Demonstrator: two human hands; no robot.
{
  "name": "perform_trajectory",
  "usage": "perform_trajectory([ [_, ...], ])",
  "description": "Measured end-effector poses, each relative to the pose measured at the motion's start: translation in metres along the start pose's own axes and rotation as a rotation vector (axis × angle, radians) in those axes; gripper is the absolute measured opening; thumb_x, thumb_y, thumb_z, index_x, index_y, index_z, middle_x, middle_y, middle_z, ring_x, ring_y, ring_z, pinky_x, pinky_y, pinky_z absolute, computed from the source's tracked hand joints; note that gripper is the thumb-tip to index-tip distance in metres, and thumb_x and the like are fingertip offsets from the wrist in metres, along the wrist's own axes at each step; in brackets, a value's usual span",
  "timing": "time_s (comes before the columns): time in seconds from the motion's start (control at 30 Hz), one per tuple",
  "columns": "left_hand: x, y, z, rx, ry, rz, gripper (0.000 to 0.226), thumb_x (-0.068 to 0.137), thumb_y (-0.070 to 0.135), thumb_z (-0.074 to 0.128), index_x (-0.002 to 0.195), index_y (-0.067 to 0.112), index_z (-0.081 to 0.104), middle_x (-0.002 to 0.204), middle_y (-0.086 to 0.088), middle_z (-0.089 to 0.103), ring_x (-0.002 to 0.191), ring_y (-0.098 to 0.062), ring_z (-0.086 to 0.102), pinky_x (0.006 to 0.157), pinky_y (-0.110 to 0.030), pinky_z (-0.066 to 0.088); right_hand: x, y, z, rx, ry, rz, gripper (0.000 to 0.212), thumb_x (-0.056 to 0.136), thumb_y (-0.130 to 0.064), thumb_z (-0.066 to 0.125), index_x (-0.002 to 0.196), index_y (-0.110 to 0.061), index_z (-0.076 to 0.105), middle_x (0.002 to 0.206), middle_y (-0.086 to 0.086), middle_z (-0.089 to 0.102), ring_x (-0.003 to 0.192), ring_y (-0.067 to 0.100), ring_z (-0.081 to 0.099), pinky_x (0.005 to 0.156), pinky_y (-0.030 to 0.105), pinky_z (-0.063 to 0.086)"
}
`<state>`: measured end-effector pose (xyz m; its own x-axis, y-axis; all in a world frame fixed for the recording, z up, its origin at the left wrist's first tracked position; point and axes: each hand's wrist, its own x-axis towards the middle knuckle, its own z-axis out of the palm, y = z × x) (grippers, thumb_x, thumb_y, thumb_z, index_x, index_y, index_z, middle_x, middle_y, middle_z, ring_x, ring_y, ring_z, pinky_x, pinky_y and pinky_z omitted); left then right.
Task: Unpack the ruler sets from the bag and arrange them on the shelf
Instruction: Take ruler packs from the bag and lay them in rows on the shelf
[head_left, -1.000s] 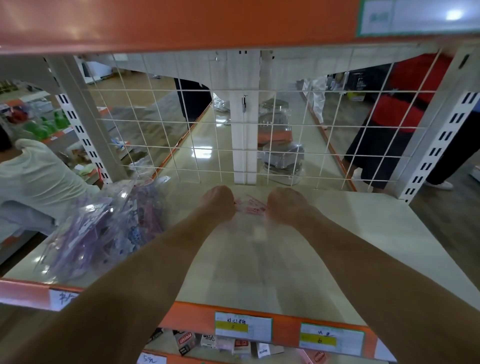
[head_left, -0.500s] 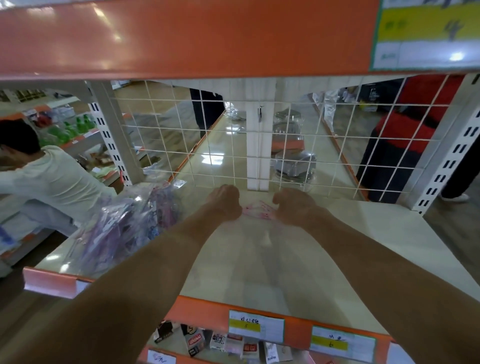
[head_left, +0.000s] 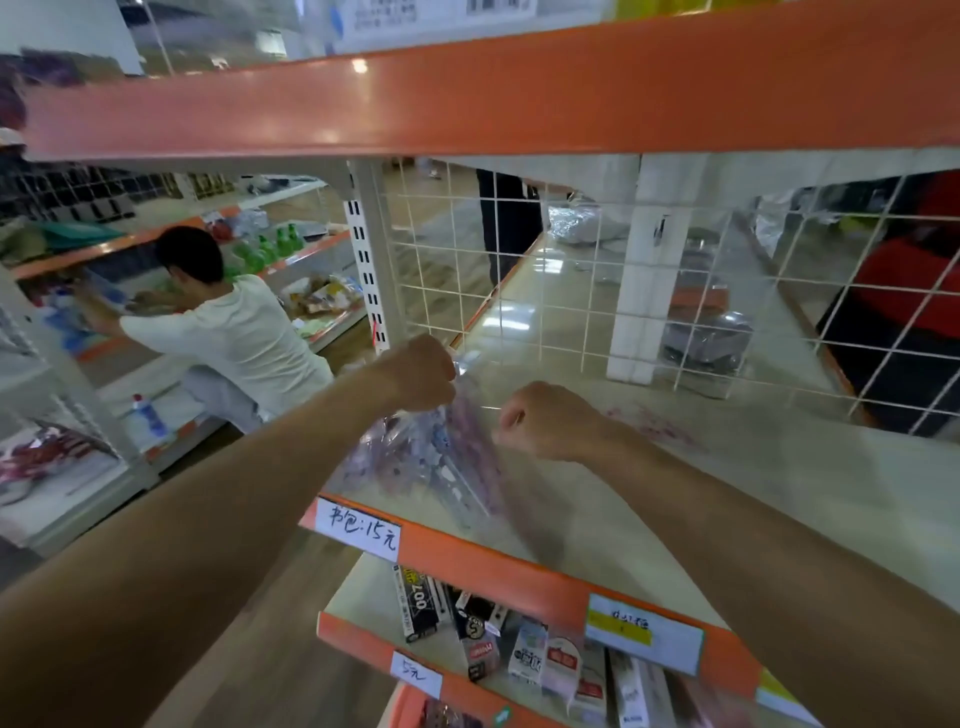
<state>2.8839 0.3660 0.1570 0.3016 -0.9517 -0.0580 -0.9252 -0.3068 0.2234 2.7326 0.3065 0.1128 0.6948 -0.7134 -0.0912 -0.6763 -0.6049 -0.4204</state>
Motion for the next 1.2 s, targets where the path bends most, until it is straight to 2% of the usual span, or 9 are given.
perform_trajectory([
  [0.2,-0.009,-0.025,-0.003,0.026,-0.020,-0.012,0.026,0.088,0.010,0.050,0.102,-0.004,0.067,0.111,-0.015,0.066,0.102,-0.025,0.063,0.091,-0.037,0.051,-0.003,-0.032,0.022,-0.089,-0.047,-0.038,0.032,0.082,-0.047,0.063,0.073,-0.017,0.055,0.074,-0.003,0.054,0.077,0.020,0.053,0.062,0.028,0.037],
  [0.3,-0.012,-0.034,-0.004,0.003,-0.031,-0.035,0.029,0.088,0.010,0.048,0.106,-0.004,0.067,0.115,-0.015,0.065,0.105,-0.026,0.062,0.092,-0.038,0.051,-0.005,-0.039,0.034,-0.189,-0.058,-0.011,0.040,0.082,-0.050,0.062,0.065,-0.021,0.038,0.071,-0.005,0.045,0.077,0.019,0.050,0.066,0.028,0.036],
  [0.43,-0.012,-0.047,-0.002,0.004,-0.040,-0.066,0.014,0.086,0.010,0.053,0.087,0.009,0.066,0.102,-0.008,0.067,0.100,-0.025,0.062,0.083,-0.030,0.052,-0.004,-0.041,0.041,-0.186,-0.050,0.035,0.040,0.082,-0.044,0.062,0.063,-0.021,0.035,0.066,-0.005,0.043,0.073,0.021,0.050,0.060,0.027,0.035],
  [0.5,-0.012,-0.053,-0.002,-0.005,-0.031,-0.072,0.011,0.084,0.010,0.054,0.086,0.012,0.065,0.107,-0.013,0.068,0.100,-0.027,0.064,0.085,-0.035,0.053,-0.004,-0.041,0.040,-0.189,-0.069,0.057,0.038,0.082,-0.044,0.063,0.065,-0.020,0.039,0.066,-0.004,0.042,0.068,0.019,0.048,0.054,0.026,0.032],
  [0.57,-0.014,-0.058,-0.003,-0.021,-0.008,-0.097,0.011,0.083,0.012,0.056,0.087,0.007,0.065,0.110,-0.015,0.067,0.100,-0.028,0.064,0.088,-0.038,0.052,-0.003,-0.042,0.037,-0.183,-0.055,0.057,0.030,0.083,-0.044,0.062,0.077,-0.018,0.048,0.076,-0.003,0.049,0.074,0.019,0.052,0.060,0.028,0.037],
  [0.7,-0.020,-0.069,-0.006,0.000,0.000,-0.137,0.036,0.088,0.024,0.058,0.116,0.002,0.063,0.124,-0.013,0.059,0.109,-0.028,0.058,0.094,-0.036,0.048,0.001,-0.055,0.035,-0.074,0.031,-0.028,0.020,0.089,-0.034,0.058,0.095,-0.015,0.056,0.095,0.002,0.057,0.089,0.022,0.056,0.073,0.030,0.043],
  [0.87,-0.028,-0.074,0.007,-0.040,-0.030,-0.200,0.054,0.086,0.036,0.064,0.129,0.005,0.053,0.135,-0.012,0.051,0.118,-0.027,0.052,0.091,-0.031,0.043,0.015,-0.074,0.047,-0.129,0.099,-0.105,0.044,0.091,-0.032,0.055,0.132,-0.018,0.050,0.135,0.010,0.043,0.123,0.030,0.044,0.097,0.039,0.042],
  [1.1,-0.032,-0.075,0.020,-0.035,-0.062,-0.149,0.041,0.087,0.031,0.058,0.125,0.014,0.058,0.122,-0.009,0.059,0.105,-0.024,0.057,0.080,-0.026,0.044,0.041,-0.079,0.029,-0.395,0.165,-0.259,0.044,0.086,-0.004,0.050,0.130,-0.011,0.050,0.138,0.008,0.037,0.130,0.029,0.032,0.099,0.041,0.036],
  [1.2,-0.029,-0.083,0.026,-0.008,-0.014,-0.172,0.049,0.084,0.039,0.061,0.129,0.019,0.053,0.129,-0.010,0.052,0.118,-0.028,0.048,0.095,-0.032,0.042,0.061,-0.080,0.022,-0.532,0.122,-0.275,0.046,0.085,0.000,0.051,0.129,-0.012,0.048,0.138,0.008,0.036,0.131,0.028,0.030,0.097,0.042,0.036],
])
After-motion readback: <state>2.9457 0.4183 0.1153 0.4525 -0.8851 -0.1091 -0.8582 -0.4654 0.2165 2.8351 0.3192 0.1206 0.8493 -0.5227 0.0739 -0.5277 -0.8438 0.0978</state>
